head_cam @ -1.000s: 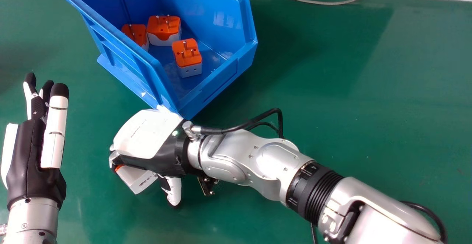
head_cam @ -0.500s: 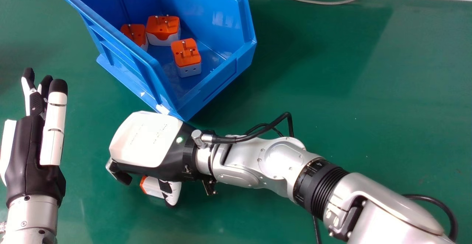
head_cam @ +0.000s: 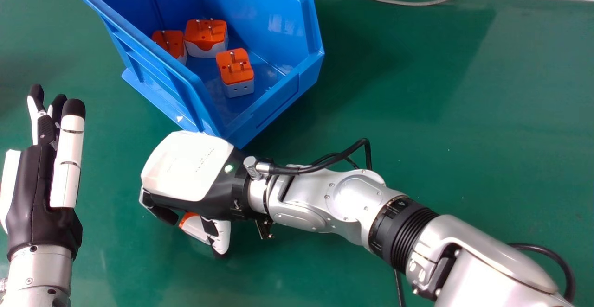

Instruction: Pick all objects and put in blue box

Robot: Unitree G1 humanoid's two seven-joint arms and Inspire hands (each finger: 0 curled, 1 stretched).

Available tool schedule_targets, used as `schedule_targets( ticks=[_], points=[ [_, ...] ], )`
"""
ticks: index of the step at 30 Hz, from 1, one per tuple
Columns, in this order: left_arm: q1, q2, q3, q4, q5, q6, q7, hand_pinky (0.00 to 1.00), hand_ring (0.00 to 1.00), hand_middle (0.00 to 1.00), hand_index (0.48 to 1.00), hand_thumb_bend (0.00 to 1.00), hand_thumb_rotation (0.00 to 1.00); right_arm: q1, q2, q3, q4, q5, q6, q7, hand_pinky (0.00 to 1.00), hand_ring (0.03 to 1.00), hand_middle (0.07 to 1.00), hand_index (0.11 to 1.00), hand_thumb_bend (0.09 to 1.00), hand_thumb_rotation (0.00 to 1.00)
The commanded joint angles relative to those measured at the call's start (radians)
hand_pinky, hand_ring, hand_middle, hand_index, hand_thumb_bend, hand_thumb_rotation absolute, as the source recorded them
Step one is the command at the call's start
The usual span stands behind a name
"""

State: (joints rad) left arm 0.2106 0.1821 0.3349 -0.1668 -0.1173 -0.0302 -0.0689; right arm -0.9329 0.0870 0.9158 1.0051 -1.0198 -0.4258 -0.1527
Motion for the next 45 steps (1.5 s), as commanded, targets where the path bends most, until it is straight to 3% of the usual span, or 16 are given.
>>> schedule_targets(
  ticks=[1, 10, 19, 23, 27, 30, 36, 45],
  points=[
    [-0.004, 0.017, 0.004, -0.008, 0.006, -0.012, -0.004, 1.0, 1.0, 1.0, 1.0, 0.54, 0.93, -0.016, 0.012, -0.023, -0.017, 0.034, -0.004, 0.008, 0.05, 0.078, 0.135, 0.469, 0.513, 0.11],
    [-0.008, 0.019, 0.002, -0.004, 0.008, -0.011, -0.004, 1.0, 1.0, 1.0, 1.0, 0.55, 0.93, 0.005, 0.002, -0.054, -0.066, 0.068, 0.0, 0.048, 0.05, 0.079, 0.137, 0.468, 0.512, 0.11],
    [-0.011, 0.024, 0.002, 0.005, 0.007, -0.016, -0.007, 1.0, 1.0, 1.0, 1.0, 0.55, 0.93, 0.153, -0.091, -0.113, -0.403, 0.124, 0.047, 0.174, 0.08, 0.094, 0.162, 0.47, 0.512, 0.11],
    [-0.012, 0.025, 0.003, 0.008, 0.004, -0.017, -0.008, 1.0, 1.0, 1.0, 1.0, 0.55, 0.93, 0.246, -0.148, -0.145, -0.561, 0.171, 0.042, 0.232, 0.15, 0.183, 0.29, 0.492, 0.513, 0.06],
    [-0.009, 0.026, 0.007, 0.011, 0.0, -0.019, -0.01, 1.0, 1.0, 1.0, 1.0, 0.54, 0.93, 0.329, -0.196, -0.183, -0.693, 0.227, 0.037, 0.29, 0.18, 0.218, 0.327, 0.499, 0.513, 0.04],
    [-0.012, 0.026, 0.009, 0.012, -0.002, -0.014, -0.01, 1.0, 1.0, 1.0, 1.0, 0.54, 0.93, 0.388, -0.231, -0.215, -0.8, 0.257, 0.049, 0.332, 0.26, 0.296, 0.397, 0.48, 0.514, 0.03],
    [-0.019, 0.029, 0.017, 0.02, -0.013, -0.006, -0.016, 1.0, 1.0, 1.0, 1.0, 0.53, 0.93, 0.467, -0.3, -0.284, -1.011, 0.315, 0.084, 0.435, 0.28, 0.318, 0.424, 0.481, 0.514, 0.02],
    [-0.028, 0.025, 0.018, 0.028, -0.016, -0.006, -0.011, 1.0, 1.0, 1.0, 1.0, 0.53, 0.92, 0.549, -0.409, -0.431, -1.197, 0.452, 0.098, 0.533, 0.32, 0.357, 0.458, 0.497, 0.511, 0.01]
  ],
)
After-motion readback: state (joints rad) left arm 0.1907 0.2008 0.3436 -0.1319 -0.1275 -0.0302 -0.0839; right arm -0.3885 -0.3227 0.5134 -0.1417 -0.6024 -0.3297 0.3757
